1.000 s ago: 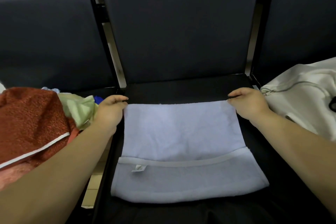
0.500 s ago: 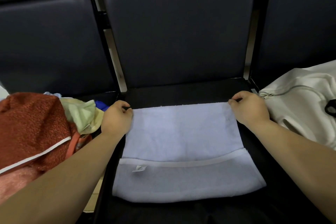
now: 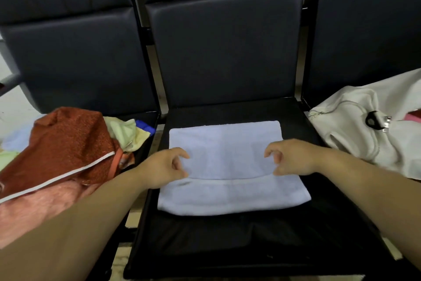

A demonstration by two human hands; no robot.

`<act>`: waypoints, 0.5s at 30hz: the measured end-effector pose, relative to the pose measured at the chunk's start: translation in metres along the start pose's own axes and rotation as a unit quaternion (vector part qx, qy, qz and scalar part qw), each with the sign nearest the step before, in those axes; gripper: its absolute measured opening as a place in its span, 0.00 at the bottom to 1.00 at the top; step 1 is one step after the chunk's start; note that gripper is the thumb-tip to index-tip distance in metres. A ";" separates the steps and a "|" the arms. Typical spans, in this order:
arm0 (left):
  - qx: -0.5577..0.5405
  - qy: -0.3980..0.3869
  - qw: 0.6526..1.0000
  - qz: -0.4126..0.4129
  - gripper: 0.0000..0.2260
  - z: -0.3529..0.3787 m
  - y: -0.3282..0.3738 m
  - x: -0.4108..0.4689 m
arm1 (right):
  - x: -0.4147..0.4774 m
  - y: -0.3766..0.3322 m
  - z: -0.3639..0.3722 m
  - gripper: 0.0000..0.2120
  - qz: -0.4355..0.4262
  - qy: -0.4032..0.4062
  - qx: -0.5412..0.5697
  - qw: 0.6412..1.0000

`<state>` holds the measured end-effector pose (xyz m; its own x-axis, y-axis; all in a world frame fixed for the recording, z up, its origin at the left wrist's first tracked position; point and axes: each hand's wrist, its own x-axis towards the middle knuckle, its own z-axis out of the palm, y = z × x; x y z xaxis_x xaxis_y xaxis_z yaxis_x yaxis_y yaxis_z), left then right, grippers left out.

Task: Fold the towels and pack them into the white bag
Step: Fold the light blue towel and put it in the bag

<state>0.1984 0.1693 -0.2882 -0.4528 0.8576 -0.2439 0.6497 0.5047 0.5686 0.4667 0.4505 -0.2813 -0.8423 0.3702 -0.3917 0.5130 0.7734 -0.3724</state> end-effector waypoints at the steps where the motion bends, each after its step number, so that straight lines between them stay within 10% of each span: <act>1: 0.008 -0.007 1.000 0.001 0.17 0.000 0.000 -0.006 | -0.003 -0.002 0.004 0.24 -0.002 -0.016 -0.030 0.999; 15: 0.118 -0.004 0.993 -0.014 0.11 0.012 -0.002 -0.042 | -0.035 0.004 0.032 0.18 0.031 0.038 -0.041 0.998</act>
<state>0.2233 0.1336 -0.2881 -0.4686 0.8432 -0.2634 0.7625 0.5367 0.3613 0.5032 0.4249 -0.2958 -0.8209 0.4541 -0.3463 0.5523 0.7857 -0.2787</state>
